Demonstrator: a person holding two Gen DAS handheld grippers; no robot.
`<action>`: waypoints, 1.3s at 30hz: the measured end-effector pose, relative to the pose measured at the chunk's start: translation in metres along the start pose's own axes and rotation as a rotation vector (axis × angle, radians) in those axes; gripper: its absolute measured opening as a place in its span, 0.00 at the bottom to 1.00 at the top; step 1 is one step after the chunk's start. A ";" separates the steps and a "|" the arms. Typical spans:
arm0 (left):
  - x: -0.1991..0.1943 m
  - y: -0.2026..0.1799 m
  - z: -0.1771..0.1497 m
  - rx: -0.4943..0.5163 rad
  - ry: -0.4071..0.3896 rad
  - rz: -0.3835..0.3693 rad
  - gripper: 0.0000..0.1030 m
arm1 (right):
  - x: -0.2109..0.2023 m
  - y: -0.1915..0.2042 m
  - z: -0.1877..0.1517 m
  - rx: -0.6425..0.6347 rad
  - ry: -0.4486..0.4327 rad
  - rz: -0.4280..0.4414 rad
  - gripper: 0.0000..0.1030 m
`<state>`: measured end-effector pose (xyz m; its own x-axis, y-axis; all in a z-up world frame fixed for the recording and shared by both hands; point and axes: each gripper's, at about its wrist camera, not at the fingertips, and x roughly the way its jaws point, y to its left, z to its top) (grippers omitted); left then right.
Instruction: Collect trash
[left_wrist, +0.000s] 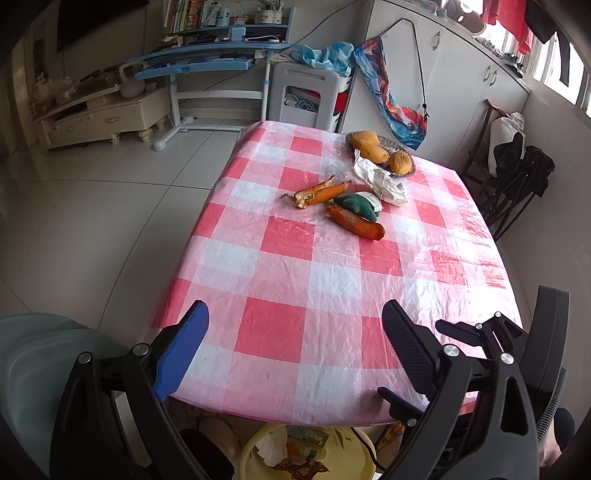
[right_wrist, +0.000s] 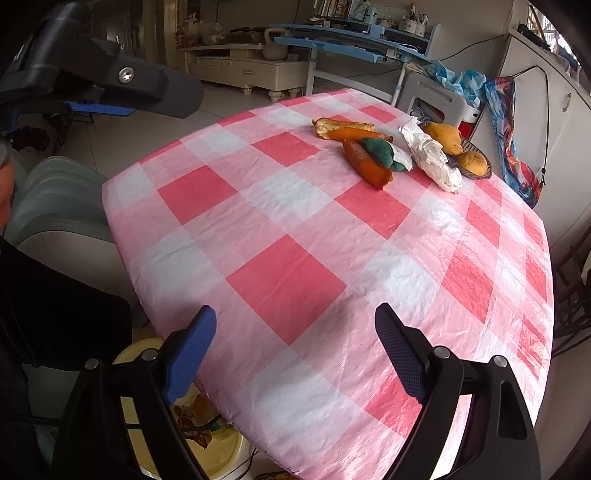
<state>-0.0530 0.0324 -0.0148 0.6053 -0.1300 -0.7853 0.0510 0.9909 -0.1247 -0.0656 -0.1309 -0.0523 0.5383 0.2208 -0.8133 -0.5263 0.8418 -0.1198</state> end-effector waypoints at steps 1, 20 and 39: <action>0.000 0.001 0.000 0.001 -0.001 0.000 0.89 | 0.000 0.000 0.000 -0.001 0.001 0.000 0.81; 0.001 0.001 0.000 0.000 -0.001 0.000 0.90 | 0.000 0.002 0.001 -0.005 0.000 -0.001 0.82; 0.002 0.001 0.001 0.000 0.001 -0.001 0.90 | -0.001 0.002 0.001 -0.018 -0.003 0.002 0.82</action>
<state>-0.0511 0.0335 -0.0163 0.6047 -0.1312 -0.7855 0.0521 0.9907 -0.1253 -0.0667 -0.1287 -0.0512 0.5395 0.2237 -0.8117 -0.5391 0.8324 -0.1288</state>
